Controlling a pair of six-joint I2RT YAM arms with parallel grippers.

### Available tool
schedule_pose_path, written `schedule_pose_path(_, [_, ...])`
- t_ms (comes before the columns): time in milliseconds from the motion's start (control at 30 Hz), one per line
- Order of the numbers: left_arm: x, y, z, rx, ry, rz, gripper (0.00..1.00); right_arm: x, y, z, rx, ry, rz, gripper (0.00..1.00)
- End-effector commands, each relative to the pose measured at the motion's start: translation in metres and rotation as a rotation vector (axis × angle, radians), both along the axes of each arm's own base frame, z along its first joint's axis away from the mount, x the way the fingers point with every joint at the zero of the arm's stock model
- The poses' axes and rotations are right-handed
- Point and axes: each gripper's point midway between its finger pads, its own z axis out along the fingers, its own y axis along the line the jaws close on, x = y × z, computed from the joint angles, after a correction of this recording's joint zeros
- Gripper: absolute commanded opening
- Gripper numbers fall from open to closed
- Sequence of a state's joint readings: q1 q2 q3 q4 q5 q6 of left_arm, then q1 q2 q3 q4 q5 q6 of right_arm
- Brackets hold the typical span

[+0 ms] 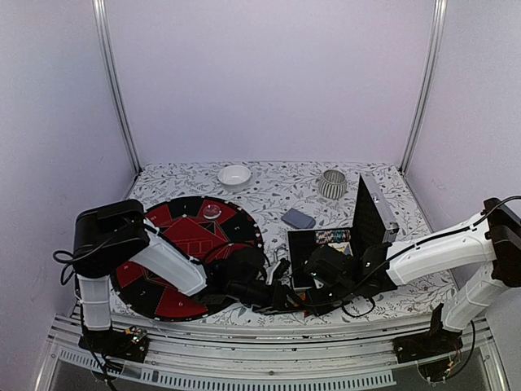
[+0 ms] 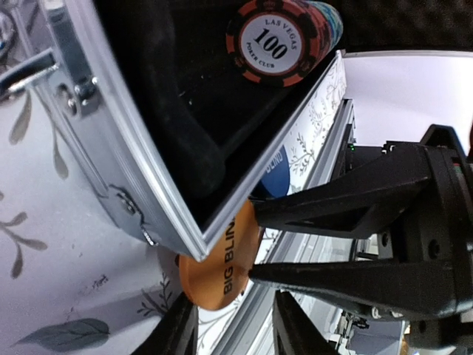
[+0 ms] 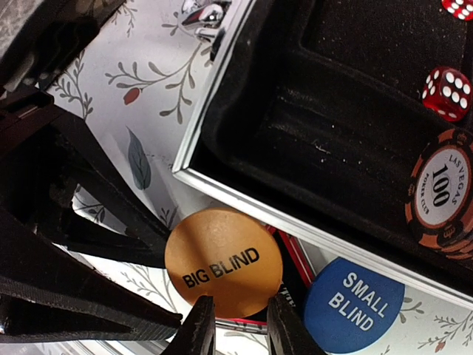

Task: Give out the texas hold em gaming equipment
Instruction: Pick up the big blind button from the center of the board.

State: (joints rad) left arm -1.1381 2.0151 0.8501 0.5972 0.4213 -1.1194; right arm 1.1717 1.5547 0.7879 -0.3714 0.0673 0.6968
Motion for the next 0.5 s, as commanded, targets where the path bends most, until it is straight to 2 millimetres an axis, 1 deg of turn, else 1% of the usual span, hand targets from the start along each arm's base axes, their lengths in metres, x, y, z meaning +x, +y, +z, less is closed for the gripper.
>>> schedule_pose_path(0, [0.015, 0.014, -0.019, 0.057, -0.023, 0.049, 0.38, -0.003, 0.0, -0.002, 0.034, 0.019, -0.003, 0.25])
schedule_pose_path(233, [0.016, 0.008, -0.011, -0.021, -0.06, 0.026, 0.37, -0.007, 0.006, -0.007, 0.049, 0.037, 0.024, 0.22])
schedule_pose_path(333, [0.019, 0.008, -0.002, -0.064, -0.09, 0.043, 0.36, -0.007, 0.006, -0.008, 0.049, 0.04, 0.03, 0.21])
schedule_pose_path(400, [0.021, 0.006, 0.003, -0.083, -0.108, 0.043, 0.34, -0.007, 0.007, -0.009, 0.05, 0.042, 0.032, 0.21])
schedule_pose_path(467, [0.021, 0.004, 0.004, -0.091, -0.118, 0.038, 0.28, -0.008, 0.009, -0.009, 0.059, 0.046, 0.039, 0.2])
